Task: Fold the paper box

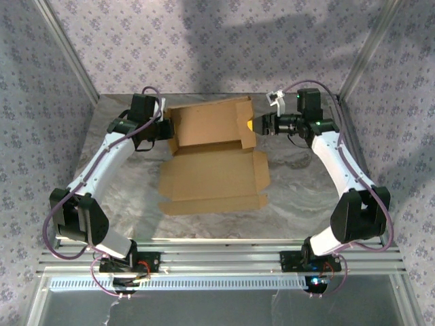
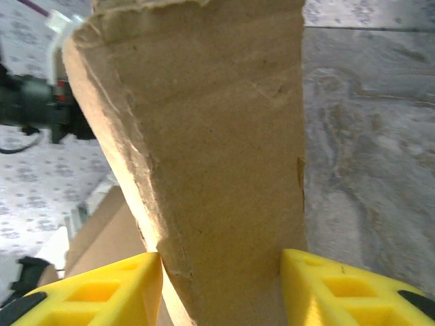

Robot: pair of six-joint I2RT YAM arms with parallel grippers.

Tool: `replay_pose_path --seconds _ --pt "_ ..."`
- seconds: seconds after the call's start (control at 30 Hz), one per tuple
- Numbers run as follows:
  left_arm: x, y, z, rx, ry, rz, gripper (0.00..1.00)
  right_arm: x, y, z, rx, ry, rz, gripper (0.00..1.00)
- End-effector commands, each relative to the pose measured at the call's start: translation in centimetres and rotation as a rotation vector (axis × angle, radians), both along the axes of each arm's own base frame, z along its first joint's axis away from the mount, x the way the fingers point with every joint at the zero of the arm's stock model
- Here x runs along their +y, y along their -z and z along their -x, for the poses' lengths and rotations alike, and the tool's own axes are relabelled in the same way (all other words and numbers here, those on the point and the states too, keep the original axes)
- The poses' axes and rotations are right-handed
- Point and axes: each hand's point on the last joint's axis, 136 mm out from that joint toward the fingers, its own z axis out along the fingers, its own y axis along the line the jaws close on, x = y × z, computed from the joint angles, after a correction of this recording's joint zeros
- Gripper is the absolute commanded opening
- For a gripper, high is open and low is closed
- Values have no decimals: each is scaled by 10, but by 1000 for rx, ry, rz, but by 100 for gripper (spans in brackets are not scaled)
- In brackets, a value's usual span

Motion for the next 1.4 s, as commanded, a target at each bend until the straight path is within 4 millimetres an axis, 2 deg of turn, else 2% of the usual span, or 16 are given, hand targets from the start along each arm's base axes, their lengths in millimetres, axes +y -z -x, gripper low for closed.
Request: replay_pose_path --seconds 0.0,0.2,0.4,0.7,0.8,0.9,0.97,1.2,1.37 --pt "-10 -26 1 -54 31 21 0 -3 1 -8 -63 78 124 48" --pt "-13 -30 3 -63 37 11 0 -6 4 -16 -131 189 224 46" --pt "-18 -32 5 -66 48 10 0 -6 8 -24 -183 275 319 41" --pt "-23 -35 7 -74 57 7 0 -3 18 -33 -189 329 355 31" --pt "-24 -37 7 -78 61 7 0 0 20 -35 -196 342 370 25" --pt "-26 -37 7 -79 63 4 0 -1 22 -39 -209 377 401 13" --pt "-25 -37 7 -78 60 3 0 -2 22 -40 -224 407 431 0" --pt "-27 -42 9 -89 63 4 0 -2 22 -41 -269 446 471 0" --pt "-27 -44 12 -94 69 5 0 -3 21 -45 -268 438 460 19"
